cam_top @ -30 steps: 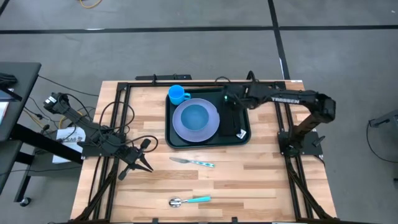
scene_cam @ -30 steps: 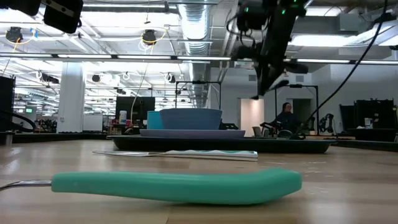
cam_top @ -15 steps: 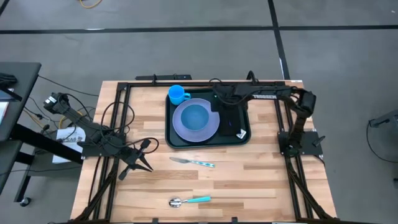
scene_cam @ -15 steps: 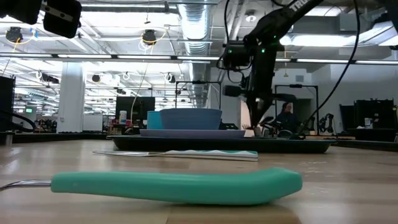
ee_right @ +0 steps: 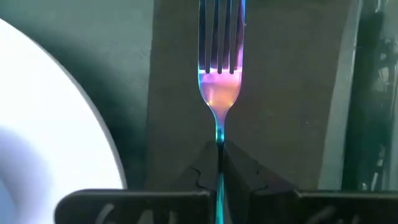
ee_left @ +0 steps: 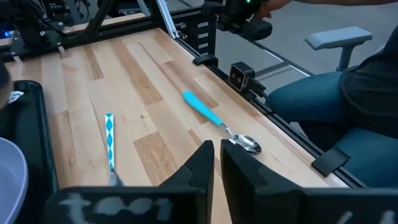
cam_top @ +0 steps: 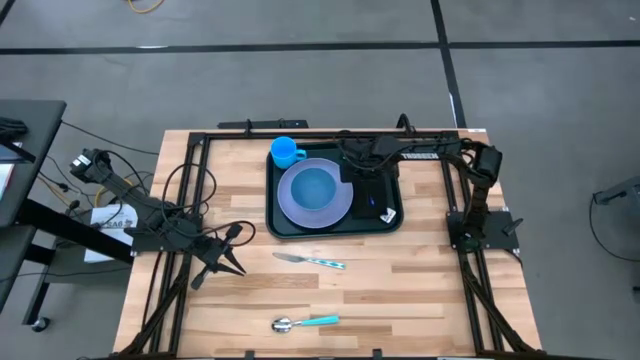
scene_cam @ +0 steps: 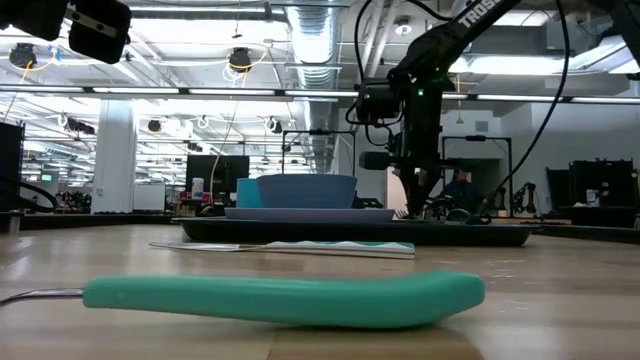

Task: Set up tray
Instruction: Put the blue fork on the black napkin

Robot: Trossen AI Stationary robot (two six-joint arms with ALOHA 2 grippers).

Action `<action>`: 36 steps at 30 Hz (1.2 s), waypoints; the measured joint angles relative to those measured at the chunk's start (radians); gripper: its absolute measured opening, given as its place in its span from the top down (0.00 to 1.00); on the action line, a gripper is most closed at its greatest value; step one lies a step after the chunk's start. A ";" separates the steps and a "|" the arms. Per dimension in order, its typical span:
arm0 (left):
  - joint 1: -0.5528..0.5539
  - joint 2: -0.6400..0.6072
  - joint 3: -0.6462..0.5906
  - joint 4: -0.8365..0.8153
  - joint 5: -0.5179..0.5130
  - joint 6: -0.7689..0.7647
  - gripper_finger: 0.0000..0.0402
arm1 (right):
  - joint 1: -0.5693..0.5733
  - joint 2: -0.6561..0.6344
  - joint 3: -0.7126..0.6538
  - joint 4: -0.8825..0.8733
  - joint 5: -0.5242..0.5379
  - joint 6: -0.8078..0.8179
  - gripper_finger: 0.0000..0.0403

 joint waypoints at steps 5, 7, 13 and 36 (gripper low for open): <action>0.000 0.000 0.000 -0.011 0.005 -0.001 0.96 | 0.000 0.000 0.000 -0.040 0.018 0.032 0.99; 0.000 0.000 0.000 -0.014 0.005 -0.006 0.96 | 0.000 0.000 0.000 -0.053 0.028 0.042 0.99; 0.000 0.000 0.000 -0.023 0.006 -0.008 0.96 | 0.005 0.000 -0.001 -0.044 0.027 0.044 0.99; 0.000 0.000 0.000 -0.027 0.005 -0.011 0.96 | 0.009 -0.002 -0.106 0.106 0.022 0.044 0.99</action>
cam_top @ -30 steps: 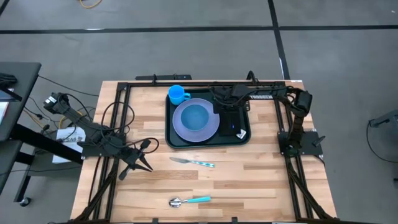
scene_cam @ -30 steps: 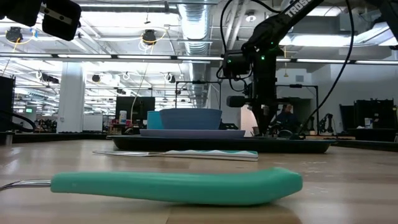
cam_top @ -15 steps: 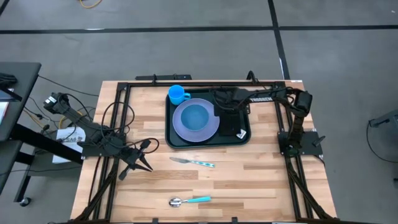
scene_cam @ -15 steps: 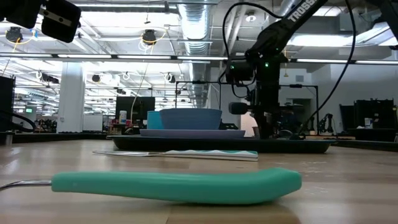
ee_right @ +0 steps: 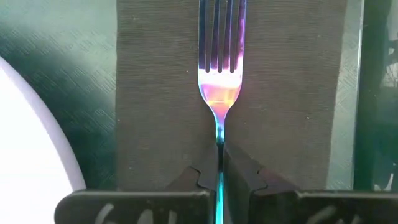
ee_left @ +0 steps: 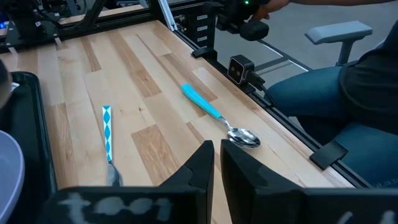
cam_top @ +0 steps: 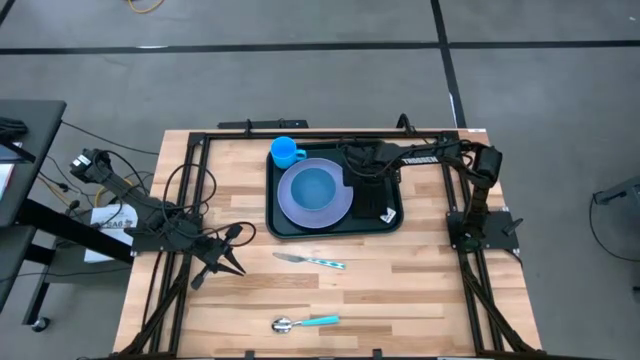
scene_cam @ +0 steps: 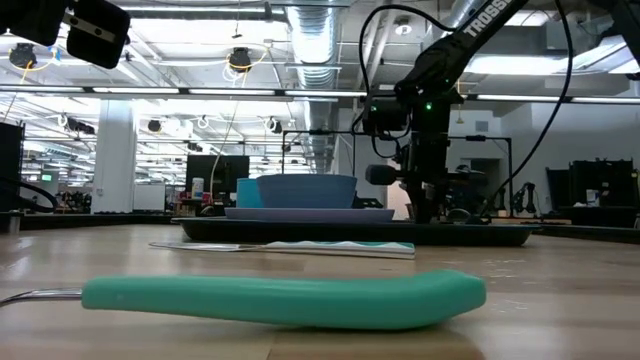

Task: Set up tray
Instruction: Put the blue fork on the black napkin, then put the spoon on the black napkin, then put the blue spoon on the black napkin

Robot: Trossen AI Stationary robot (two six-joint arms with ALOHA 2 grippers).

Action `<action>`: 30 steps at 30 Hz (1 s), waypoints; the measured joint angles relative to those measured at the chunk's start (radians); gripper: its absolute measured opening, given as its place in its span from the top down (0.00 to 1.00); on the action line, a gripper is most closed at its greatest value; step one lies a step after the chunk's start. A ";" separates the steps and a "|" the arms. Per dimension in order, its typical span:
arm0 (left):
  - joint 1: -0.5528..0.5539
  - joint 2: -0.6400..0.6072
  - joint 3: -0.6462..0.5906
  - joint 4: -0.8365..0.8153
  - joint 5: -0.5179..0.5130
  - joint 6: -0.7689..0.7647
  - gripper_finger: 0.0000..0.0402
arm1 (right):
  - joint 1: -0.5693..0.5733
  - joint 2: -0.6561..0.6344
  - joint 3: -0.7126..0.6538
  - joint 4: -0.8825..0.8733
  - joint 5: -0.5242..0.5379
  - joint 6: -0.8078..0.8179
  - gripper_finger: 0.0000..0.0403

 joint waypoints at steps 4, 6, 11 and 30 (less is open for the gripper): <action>0.000 0.000 0.000 0.000 0.000 0.000 0.96 | 0.000 0.000 0.000 0.002 -0.001 0.000 0.99; 0.000 0.000 0.000 0.000 0.000 0.000 0.96 | 0.000 0.000 0.000 0.009 -0.004 0.000 0.97; 0.000 0.000 0.000 0.000 0.000 0.004 0.96 | 0.000 0.000 0.000 0.009 -0.027 -0.002 0.91; 0.000 0.000 0.000 0.000 0.000 0.006 0.96 | 0.000 0.000 0.022 0.012 -0.026 -0.072 0.83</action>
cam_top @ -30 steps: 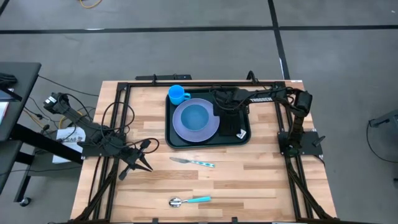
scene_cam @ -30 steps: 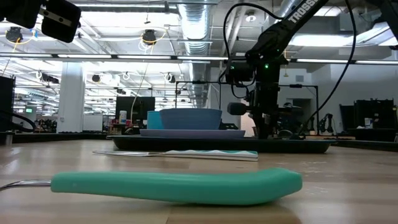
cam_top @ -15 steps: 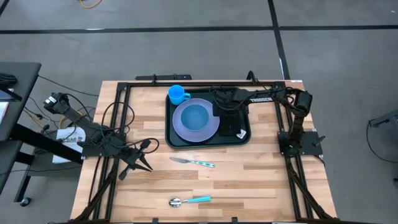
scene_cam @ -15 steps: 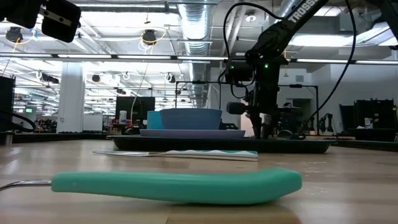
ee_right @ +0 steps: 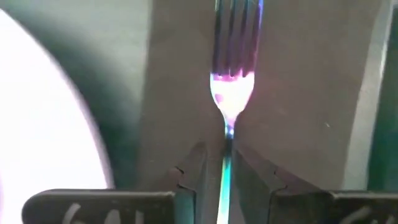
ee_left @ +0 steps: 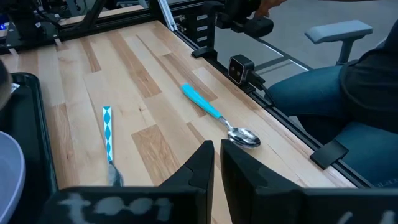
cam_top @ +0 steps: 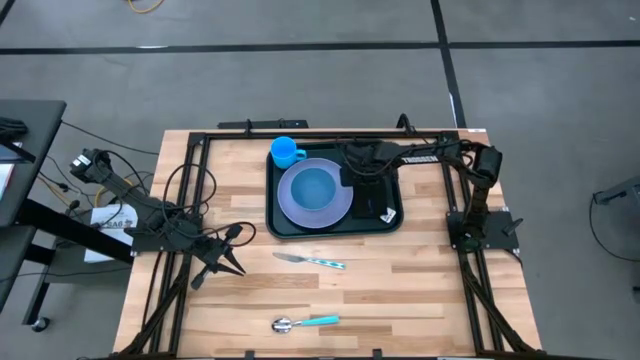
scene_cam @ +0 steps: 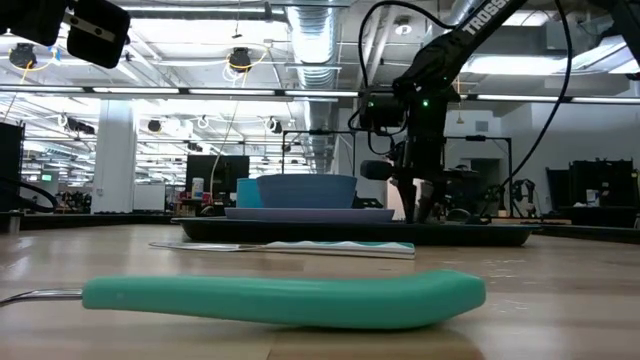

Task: Set up tray
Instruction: Put the blue spoon on the black napkin

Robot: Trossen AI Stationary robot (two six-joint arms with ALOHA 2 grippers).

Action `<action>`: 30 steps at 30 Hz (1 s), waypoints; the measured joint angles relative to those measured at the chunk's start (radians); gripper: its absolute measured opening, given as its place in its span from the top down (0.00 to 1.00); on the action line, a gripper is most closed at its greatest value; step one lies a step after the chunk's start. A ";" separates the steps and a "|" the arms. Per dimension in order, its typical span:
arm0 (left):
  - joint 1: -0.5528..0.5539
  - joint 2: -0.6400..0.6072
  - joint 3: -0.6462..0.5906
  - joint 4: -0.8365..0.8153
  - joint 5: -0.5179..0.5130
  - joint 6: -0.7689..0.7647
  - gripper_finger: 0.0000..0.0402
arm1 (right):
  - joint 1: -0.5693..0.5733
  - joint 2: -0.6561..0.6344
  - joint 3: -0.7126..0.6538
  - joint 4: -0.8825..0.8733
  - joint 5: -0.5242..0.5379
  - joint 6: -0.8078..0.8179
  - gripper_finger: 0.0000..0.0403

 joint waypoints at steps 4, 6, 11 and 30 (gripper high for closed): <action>0.000 0.000 0.000 0.000 0.000 0.000 0.96 | 0.000 0.000 0.033 -0.036 0.000 -0.022 0.83; 0.000 0.000 0.000 0.000 0.000 -0.001 0.96 | 0.000 0.000 0.061 -0.087 0.000 -0.034 0.83; 0.000 0.000 0.000 0.000 0.000 -0.002 0.96 | -0.001 0.000 0.133 -0.292 0.026 -0.036 0.83; 0.000 0.000 0.000 0.022 0.000 -0.037 0.96 | 0.420 0.000 0.433 -0.750 0.071 -0.647 0.83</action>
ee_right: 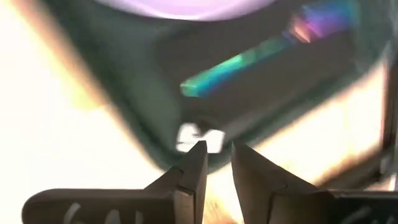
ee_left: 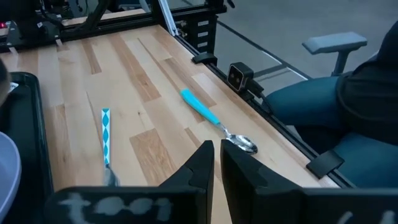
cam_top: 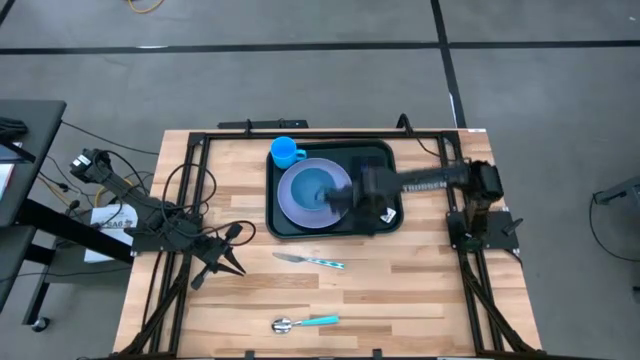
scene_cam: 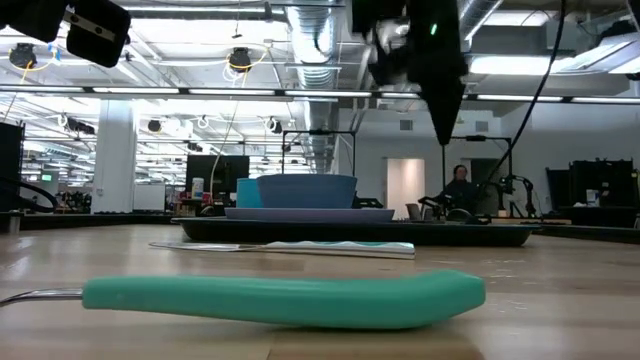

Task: Set up tray
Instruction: Put the blue spoon on the black napkin

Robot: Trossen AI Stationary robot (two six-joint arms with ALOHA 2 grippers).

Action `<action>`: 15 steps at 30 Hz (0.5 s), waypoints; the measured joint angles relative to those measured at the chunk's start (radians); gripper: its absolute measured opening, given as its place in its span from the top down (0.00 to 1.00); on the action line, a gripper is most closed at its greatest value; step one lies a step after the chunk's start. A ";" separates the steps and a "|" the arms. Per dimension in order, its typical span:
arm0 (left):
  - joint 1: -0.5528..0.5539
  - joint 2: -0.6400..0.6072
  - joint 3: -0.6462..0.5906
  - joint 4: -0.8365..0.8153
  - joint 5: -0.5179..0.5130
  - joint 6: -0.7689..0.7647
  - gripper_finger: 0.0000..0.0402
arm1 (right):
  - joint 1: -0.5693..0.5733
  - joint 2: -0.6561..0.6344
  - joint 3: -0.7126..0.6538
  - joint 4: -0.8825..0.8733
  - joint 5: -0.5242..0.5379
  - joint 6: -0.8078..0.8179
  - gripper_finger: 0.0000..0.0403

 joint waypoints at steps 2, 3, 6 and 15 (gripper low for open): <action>0.000 0.000 0.000 0.010 0.000 0.000 0.96 | 0.082 0.000 0.015 0.054 -0.017 -0.051 0.83; 0.000 0.000 0.000 0.020 -0.001 -0.001 0.96 | 0.121 0.000 0.022 0.101 -0.038 -0.060 0.83; 0.000 0.000 0.000 0.052 -0.010 -0.002 0.96 | 0.220 0.000 0.039 0.295 -0.120 -0.061 0.83; 0.000 0.000 0.000 0.073 -0.048 -0.036 0.96 | 0.441 0.000 0.053 0.815 -0.113 -0.035 0.83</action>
